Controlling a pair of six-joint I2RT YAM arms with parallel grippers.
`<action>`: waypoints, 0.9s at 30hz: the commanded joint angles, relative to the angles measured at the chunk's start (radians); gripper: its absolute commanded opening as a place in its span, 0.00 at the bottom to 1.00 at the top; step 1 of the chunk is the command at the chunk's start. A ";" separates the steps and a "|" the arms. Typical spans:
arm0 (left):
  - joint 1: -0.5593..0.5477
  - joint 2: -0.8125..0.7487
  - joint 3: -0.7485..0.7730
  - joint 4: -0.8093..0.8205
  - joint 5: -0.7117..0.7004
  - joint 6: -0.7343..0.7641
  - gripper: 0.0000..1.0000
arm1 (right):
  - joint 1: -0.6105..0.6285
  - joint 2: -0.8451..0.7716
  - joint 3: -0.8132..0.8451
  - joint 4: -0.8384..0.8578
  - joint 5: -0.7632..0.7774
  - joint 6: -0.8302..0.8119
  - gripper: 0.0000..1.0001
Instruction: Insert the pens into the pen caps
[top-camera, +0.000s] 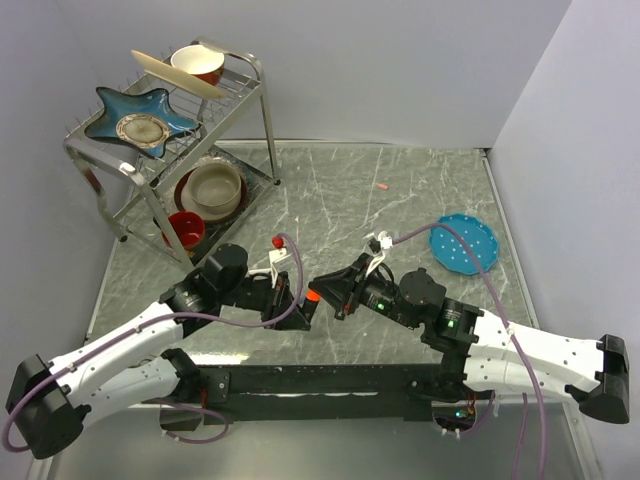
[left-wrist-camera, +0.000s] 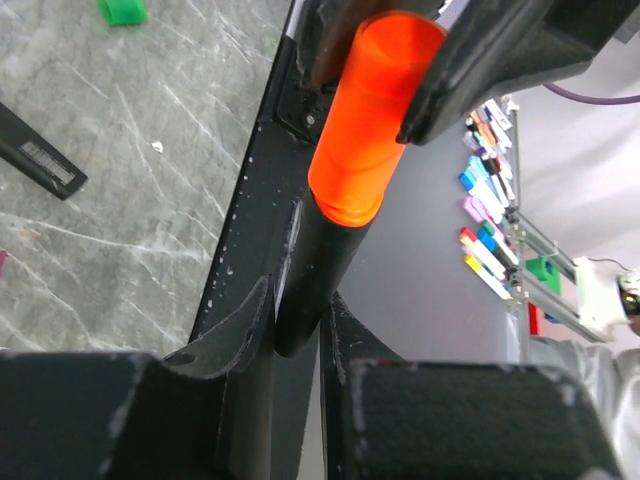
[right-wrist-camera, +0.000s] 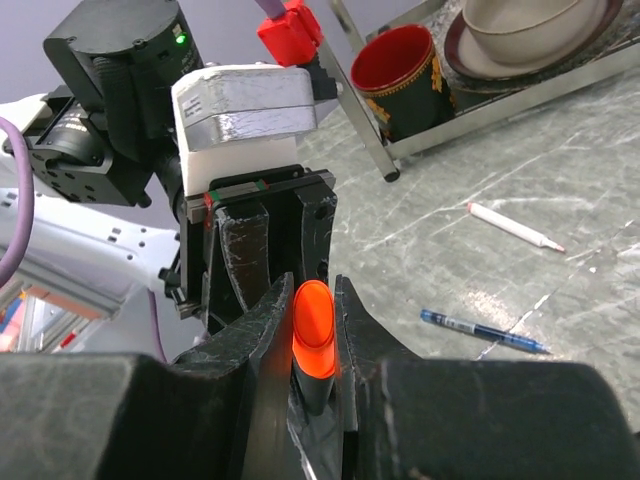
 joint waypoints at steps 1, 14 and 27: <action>0.084 0.033 0.216 0.405 -0.194 -0.110 0.01 | 0.130 0.061 -0.097 -0.226 -0.414 0.080 0.00; 0.130 0.030 0.158 0.570 -0.084 -0.213 0.01 | 0.150 -0.007 -0.167 -0.268 -0.522 -0.028 0.00; 0.140 -0.024 0.158 0.432 -0.167 -0.120 0.01 | 0.175 -0.005 -0.196 -0.180 -0.678 0.124 0.00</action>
